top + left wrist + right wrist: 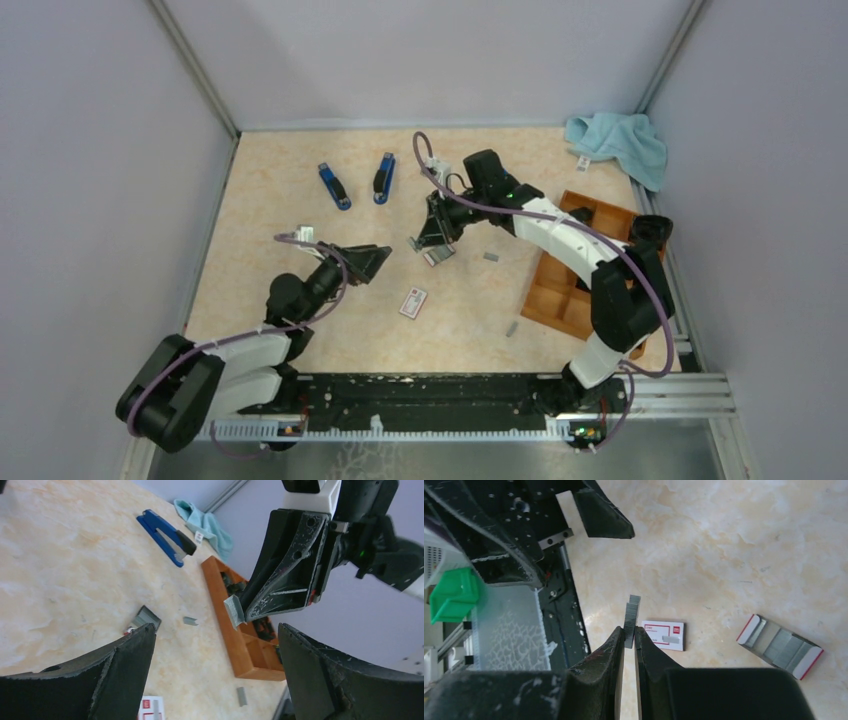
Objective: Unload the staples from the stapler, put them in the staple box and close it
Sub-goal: Adjust the staple.
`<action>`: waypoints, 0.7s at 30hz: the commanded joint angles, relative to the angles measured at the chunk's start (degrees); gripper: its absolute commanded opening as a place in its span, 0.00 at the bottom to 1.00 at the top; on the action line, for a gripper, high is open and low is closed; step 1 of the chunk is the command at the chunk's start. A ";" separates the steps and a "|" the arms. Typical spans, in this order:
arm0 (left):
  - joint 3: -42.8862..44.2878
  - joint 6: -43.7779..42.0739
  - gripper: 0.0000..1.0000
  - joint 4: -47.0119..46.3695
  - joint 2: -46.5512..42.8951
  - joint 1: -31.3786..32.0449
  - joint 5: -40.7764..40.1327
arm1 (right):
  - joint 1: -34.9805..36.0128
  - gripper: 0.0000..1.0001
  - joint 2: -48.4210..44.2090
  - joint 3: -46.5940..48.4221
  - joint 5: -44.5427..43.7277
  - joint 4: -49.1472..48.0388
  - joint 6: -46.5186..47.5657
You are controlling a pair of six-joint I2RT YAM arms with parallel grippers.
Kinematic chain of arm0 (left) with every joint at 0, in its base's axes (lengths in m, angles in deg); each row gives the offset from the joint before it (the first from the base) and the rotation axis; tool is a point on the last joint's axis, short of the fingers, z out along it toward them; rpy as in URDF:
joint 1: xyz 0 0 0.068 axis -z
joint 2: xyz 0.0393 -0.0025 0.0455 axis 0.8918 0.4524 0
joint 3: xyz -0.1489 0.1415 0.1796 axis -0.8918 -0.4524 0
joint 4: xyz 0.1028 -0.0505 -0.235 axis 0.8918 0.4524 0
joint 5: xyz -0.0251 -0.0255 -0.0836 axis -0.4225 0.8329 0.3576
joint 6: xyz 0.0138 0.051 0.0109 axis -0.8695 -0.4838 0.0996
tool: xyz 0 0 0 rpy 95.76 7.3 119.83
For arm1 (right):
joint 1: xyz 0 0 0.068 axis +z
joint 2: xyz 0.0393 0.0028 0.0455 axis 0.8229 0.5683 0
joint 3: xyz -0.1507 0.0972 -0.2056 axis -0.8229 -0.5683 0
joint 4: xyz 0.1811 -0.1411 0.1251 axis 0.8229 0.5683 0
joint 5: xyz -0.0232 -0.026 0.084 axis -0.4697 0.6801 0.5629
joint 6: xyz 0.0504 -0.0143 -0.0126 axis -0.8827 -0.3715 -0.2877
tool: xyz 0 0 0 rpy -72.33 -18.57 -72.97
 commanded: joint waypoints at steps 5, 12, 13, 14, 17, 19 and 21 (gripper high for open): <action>0.43 18.51 0.91 -27.54 11.95 -3.33 8.73 | -0.46 0.13 -4.60 -1.17 10.30 -7.27 -6.73; 5.10 22.53 0.84 -37.86 22.80 -3.40 15.92 | -0.46 0.13 -4.87 -2.32 14.46 -10.91 -10.59; 5.53 22.79 0.84 -37.86 23.24 -3.37 16.39 | -0.46 0.13 -4.82 -2.50 14.88 -11.27 -10.98; 5.86 22.77 0.84 -37.87 23.32 -3.37 16.72 | -0.46 0.13 -4.75 -2.63 15.18 -11.72 -11.52; 6.34 22.45 0.84 -37.86 22.63 -3.40 16.96 | -0.46 0.13 -4.51 -2.82 15.91 -12.61 -12.31; 6.54 22.55 0.83 -37.86 22.36 -3.43 17.13 | -0.46 0.13 -4.41 -3.10 16.39 -13.45 -13.13; 6.93 22.96 0.78 -37.86 22.52 -3.43 17.81 | -0.45 0.13 -4.29 -3.35 16.61 -13.98 -13.56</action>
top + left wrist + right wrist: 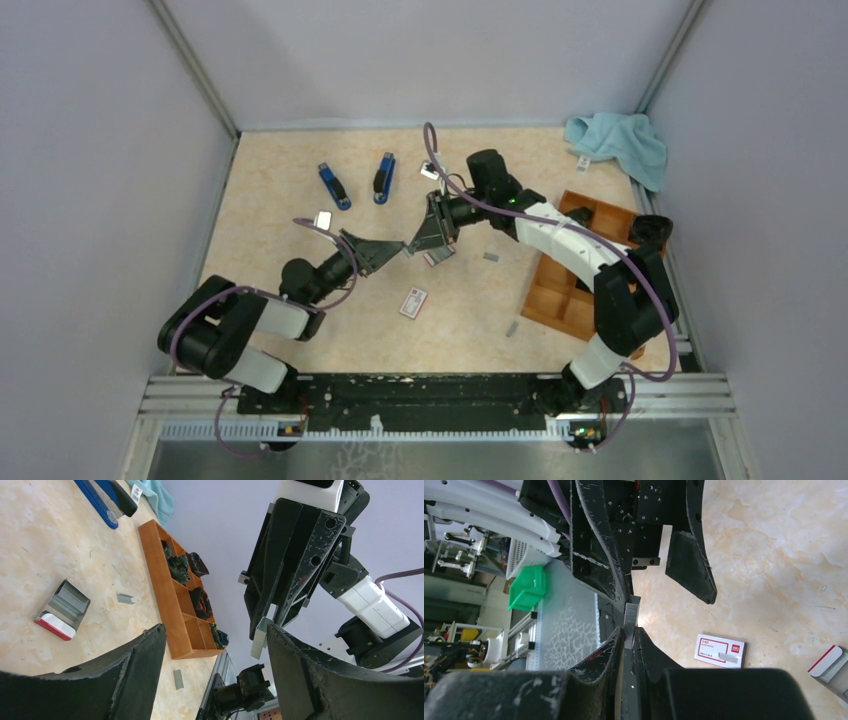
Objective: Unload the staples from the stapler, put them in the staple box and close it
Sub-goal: Adjust the staple.
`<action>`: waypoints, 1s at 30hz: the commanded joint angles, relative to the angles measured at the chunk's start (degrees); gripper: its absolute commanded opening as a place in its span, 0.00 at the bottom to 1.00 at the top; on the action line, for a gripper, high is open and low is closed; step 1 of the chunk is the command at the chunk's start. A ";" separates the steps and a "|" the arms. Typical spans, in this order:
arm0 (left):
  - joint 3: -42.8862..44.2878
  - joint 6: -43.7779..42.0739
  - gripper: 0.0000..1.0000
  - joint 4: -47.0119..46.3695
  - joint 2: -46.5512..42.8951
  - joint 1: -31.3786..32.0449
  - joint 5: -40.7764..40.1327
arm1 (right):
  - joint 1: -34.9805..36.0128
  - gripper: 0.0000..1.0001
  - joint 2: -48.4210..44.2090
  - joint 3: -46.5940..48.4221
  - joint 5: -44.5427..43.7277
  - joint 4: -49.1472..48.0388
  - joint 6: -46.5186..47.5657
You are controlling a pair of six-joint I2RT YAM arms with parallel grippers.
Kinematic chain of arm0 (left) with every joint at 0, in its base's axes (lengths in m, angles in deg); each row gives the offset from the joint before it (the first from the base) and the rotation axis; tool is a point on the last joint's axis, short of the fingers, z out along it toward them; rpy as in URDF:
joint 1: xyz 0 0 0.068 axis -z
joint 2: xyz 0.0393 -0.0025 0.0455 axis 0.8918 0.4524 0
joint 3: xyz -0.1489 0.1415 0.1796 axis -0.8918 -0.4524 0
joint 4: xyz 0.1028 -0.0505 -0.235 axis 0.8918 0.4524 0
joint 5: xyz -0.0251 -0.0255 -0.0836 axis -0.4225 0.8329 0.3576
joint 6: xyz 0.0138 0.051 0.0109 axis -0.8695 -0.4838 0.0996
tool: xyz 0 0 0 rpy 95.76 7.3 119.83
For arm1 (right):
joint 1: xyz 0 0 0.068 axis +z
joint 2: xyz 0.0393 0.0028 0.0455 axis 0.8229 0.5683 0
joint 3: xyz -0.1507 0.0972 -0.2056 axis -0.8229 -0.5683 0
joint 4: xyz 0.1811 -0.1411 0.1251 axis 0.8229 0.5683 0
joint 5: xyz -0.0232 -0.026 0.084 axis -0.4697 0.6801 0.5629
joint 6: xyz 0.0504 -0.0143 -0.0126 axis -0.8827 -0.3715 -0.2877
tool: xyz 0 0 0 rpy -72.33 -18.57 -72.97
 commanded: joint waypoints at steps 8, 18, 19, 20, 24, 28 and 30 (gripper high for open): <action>1.64 1.58 0.69 -15.89 -2.29 -0.29 2.80 | -0.43 0.13 -1.62 -0.50 2.68 -4.50 -2.04; 2.20 3.11 0.60 -15.94 -4.03 -0.16 3.98 | -0.43 0.13 -0.47 -1.30 4.27 -7.51 -5.15; 2.21 3.22 0.60 -15.90 -4.35 -0.11 3.98 | -0.41 0.13 -0.45 -1.51 4.64 -8.17 -5.77; 2.19 3.31 0.60 -15.92 -4.67 -0.14 3.90 | -0.39 0.13 -0.37 -1.71 4.82 -8.63 -6.22; 2.05 3.62 0.57 -15.89 -5.74 -0.14 3.64 | -0.43 0.13 -0.11 -1.91 5.32 -9.26 -6.92; 2.22 4.11 0.55 -15.84 -5.57 0.33 3.63 | -0.43 0.13 -0.03 -1.95 5.69 -9.98 -7.66; 2.29 4.05 0.54 -15.94 -5.27 0.46 3.70 | -0.43 0.13 -0.01 -2.08 5.92 -10.31 -8.06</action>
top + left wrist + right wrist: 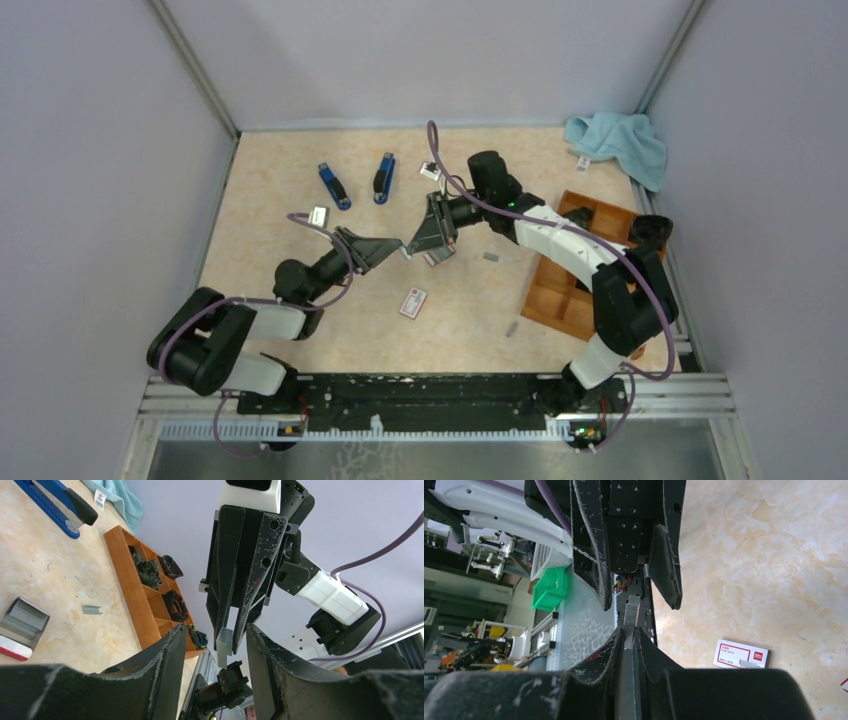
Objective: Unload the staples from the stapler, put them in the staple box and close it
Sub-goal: Adjust the staple.
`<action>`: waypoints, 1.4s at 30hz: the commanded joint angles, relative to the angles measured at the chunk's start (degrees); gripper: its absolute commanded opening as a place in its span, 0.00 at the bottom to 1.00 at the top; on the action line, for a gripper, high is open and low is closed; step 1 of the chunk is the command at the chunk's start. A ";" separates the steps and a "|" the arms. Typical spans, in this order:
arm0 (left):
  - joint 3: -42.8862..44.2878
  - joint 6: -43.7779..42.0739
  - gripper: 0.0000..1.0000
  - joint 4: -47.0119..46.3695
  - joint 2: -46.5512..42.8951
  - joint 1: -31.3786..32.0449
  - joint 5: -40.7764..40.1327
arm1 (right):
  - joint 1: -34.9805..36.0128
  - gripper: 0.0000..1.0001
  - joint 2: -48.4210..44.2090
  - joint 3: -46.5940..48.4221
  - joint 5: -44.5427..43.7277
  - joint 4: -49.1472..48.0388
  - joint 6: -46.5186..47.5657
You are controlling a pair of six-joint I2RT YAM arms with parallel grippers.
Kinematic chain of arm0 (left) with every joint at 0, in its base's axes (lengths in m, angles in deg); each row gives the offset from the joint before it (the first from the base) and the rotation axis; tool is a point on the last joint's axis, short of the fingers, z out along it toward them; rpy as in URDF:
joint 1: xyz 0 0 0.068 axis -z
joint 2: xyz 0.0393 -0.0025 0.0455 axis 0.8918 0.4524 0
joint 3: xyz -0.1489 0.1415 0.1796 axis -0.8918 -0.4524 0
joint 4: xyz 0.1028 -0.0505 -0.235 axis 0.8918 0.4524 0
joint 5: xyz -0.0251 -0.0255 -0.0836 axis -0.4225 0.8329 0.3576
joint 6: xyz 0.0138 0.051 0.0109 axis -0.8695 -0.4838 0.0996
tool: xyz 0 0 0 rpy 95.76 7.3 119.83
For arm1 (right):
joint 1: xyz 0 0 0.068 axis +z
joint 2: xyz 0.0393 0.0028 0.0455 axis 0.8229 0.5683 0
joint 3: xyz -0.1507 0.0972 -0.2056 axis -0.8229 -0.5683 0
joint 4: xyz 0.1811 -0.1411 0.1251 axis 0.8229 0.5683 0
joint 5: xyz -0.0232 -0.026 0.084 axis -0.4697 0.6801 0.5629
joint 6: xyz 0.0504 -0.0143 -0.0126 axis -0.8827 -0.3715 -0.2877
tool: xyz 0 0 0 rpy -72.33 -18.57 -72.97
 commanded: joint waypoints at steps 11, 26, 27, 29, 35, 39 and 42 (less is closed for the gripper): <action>1.54 0.84 0.40 -15.67 0.04 1.24 1.48 | -0.43 0.13 0.47 0.00 1.46 -3.50 -1.25; 0.68 0.92 0.17 -15.67 0.14 1.84 0.75 | -0.43 0.14 0.67 0.00 1.32 -3.47 -1.25; 0.47 0.95 0.17 -15.69 -0.02 1.91 0.48 | -0.43 0.16 0.70 0.02 1.28 -3.41 -1.16; -0.25 0.93 0.16 -15.70 -0.40 1.92 -0.52 | -0.43 0.21 0.73 0.17 1.29 -2.77 -0.24; -3.60 1.44 0.15 -15.70 -0.35 1.76 -5.52 | -0.85 0.47 -1.17 3.43 -5.07 7.84 11.70; -5.57 2.84 0.14 -15.25 1.40 1.82 -9.24 | -1.48 0.52 -5.04 5.64 -11.94 15.77 25.70; -5.71 4.70 0.12 -12.84 2.95 1.91 -10.79 | -1.49 0.52 -9.59 5.00 -15.77 18.64 36.70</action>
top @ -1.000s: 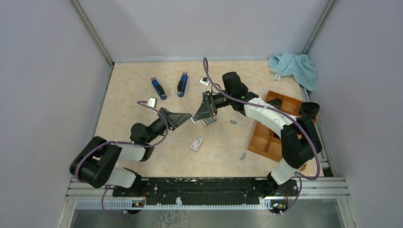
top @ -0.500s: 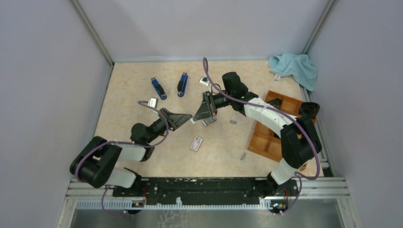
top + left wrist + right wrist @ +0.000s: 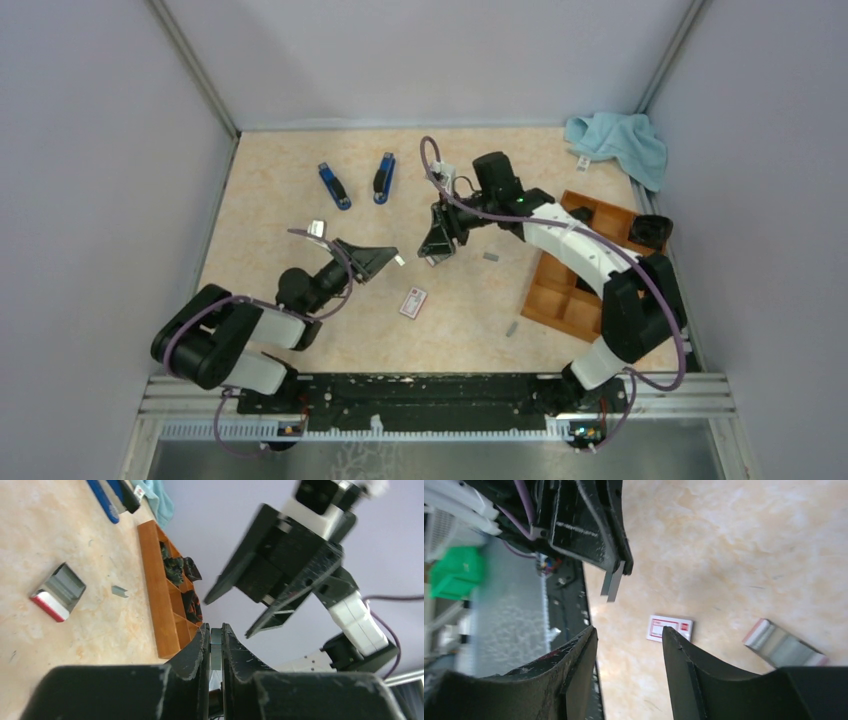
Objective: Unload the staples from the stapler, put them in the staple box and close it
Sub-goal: Adjust the staple.
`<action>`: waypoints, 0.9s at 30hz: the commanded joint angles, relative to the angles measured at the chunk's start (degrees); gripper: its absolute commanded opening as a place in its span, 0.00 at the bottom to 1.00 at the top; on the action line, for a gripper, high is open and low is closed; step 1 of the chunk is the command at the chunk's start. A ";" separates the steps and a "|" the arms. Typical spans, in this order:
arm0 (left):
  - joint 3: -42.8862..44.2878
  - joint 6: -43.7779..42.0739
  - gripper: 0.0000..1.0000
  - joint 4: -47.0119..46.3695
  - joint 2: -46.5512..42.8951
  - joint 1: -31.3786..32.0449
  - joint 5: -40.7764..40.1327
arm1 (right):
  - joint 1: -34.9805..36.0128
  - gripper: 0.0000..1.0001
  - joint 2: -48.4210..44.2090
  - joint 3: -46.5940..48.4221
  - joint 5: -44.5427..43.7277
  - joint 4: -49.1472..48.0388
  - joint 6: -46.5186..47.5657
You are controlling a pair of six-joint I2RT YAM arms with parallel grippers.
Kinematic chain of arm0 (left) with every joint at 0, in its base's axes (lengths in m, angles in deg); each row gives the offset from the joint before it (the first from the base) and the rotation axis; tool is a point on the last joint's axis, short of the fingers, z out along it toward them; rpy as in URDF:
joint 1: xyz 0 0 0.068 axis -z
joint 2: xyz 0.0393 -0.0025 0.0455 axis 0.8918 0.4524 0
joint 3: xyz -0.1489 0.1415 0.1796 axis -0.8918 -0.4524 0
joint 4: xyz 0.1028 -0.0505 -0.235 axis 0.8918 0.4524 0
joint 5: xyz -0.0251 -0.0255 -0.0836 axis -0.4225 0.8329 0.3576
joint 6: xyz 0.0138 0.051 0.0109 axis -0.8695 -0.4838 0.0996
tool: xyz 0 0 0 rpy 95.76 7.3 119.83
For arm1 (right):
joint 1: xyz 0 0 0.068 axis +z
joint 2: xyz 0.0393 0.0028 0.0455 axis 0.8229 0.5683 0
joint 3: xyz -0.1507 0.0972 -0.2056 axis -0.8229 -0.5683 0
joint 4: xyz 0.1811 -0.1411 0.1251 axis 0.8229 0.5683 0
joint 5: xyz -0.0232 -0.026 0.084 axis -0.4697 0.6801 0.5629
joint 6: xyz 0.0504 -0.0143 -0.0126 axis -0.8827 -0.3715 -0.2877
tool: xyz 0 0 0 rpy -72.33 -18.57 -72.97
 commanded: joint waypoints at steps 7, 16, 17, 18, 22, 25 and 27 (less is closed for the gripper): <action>2.10 1.36 0.12 -1.01 0.71 3.64 -10.01 | -0.74 0.53 -19.56 -5.49 -2.57 -0.88 31.49; 8.68 -2.37 0.12 27.93 -9.48 16.11 -31.86 | -0.69 0.59 -24.90 -16.79 -4.64 -11.07 33.74; 9.40 -2.15 0.12 30.11 -10.03 17.81 -34.00 | -0.65 0.61 -25.06 -17.81 -5.76 -12.16 33.65; 10.03 -1.97 0.12 32.03 -10.50 18.87 -35.99 | -0.66 0.62 -25.09 -18.69 -6.52 -13.28 33.53; 12.59 -1.64 0.12 36.56 -10.95 22.83 -42.43 | -0.59 0.64 -26.18 -21.91 -9.80 -19.65 30.45; 14.17 -1.47 0.12 38.13 -10.27 25.24 -46.81 | 0.25 0.63 -26.10 -22.90 -12.04 -22.68 27.53; 15.15 -1.25 0.12 38.67 -9.43 26.22 -48.71 | 1.19 0.62 -25.87 -23.57 -13.17 -24.03 26.68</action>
